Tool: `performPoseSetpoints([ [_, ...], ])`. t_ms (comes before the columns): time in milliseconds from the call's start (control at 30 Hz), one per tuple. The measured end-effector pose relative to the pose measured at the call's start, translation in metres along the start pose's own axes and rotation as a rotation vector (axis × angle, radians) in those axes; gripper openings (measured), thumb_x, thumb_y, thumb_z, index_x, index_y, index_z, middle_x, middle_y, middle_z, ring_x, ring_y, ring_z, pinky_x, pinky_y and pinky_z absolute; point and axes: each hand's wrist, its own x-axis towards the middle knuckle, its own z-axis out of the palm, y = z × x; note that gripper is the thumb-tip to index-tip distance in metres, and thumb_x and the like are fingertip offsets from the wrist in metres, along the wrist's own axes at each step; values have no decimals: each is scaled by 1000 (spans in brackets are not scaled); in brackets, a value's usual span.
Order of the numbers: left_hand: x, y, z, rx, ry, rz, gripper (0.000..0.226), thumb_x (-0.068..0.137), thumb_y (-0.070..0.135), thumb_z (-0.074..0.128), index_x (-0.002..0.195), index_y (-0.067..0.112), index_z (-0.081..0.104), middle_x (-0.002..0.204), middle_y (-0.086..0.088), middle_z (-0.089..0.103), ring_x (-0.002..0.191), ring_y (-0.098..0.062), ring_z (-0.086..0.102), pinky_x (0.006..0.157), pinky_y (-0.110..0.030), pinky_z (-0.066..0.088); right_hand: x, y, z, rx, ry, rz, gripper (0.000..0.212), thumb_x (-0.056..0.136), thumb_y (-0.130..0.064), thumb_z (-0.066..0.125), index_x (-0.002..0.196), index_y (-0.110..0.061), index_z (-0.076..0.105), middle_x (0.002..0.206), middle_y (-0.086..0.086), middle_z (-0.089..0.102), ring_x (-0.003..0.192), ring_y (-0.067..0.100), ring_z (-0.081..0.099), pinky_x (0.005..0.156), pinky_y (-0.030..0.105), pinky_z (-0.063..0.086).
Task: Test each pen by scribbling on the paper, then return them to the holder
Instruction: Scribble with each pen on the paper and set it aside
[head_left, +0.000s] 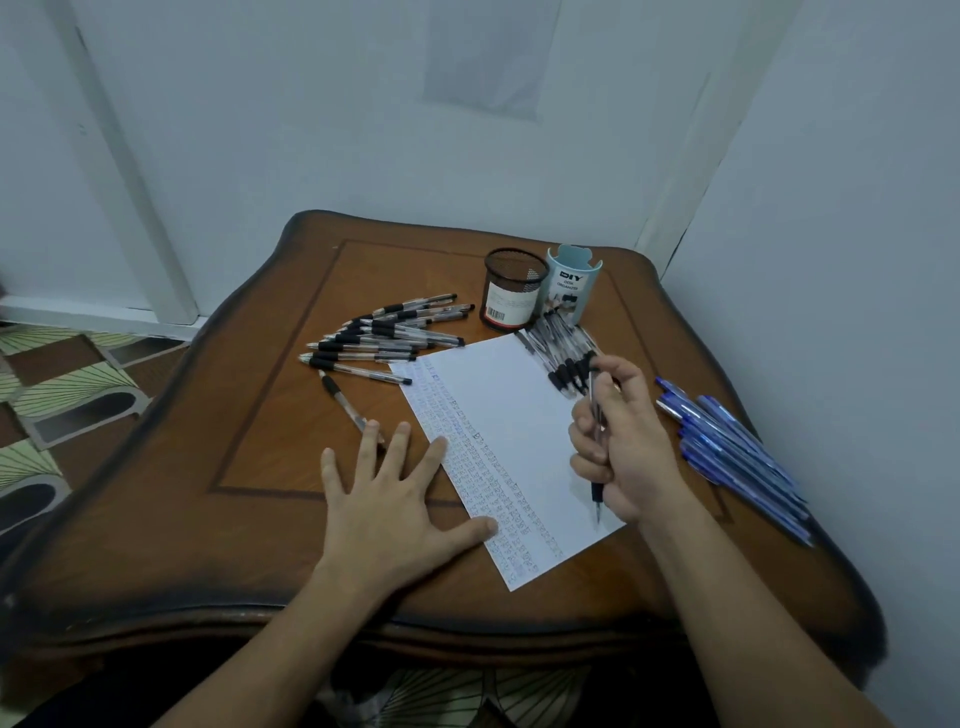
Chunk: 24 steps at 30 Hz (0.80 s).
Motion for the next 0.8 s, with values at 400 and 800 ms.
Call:
performPoseSetpoints([
  [400,-1,-5,3,-12,6,29,106,63,101,14,153,46,0,165,5,-7,149,-22,-19,113,-62,-9,-7,21,-11,51,-28,99,73,98,-63,22,88,-7,68,56,6,46,57,17,46,58,31,38],
  [800,0,-3,3,-1,-11,21,107,63,101,13,153,45,1,165,4,-7,148,-23,-20,113,-63,-9,-25,49,-17,-473,-110,-99,23,96,-24,64,81,-12,51,58,5,65,52,12,59,56,28,48],
])
